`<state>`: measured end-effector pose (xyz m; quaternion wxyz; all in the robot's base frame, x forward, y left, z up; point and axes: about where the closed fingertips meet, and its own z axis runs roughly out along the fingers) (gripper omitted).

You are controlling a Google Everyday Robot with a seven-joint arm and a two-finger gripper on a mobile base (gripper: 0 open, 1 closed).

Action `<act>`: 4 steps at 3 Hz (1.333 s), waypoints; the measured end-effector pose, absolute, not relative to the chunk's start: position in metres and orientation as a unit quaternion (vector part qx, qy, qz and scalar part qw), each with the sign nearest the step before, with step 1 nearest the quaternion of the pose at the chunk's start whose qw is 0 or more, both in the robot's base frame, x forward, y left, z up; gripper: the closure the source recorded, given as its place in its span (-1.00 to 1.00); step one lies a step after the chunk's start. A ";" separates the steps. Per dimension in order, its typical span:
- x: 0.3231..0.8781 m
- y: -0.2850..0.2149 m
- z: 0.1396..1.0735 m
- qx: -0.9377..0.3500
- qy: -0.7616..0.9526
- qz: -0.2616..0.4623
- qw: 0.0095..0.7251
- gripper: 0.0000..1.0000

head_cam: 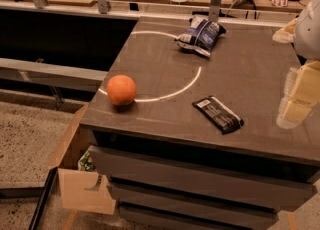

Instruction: Move blue chip bag near rxbar chocolate

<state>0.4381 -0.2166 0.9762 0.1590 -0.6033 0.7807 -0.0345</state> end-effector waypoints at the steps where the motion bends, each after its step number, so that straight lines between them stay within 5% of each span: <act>1: 0.438 -0.217 0.976 -0.603 0.781 -0.034 0.159 -1.00; 4: 0.563 -0.264 0.963 -0.439 0.821 0.018 0.365 -1.00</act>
Offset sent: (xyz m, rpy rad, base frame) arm 0.0528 -0.0227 -0.0069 0.1846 -0.1276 -0.1231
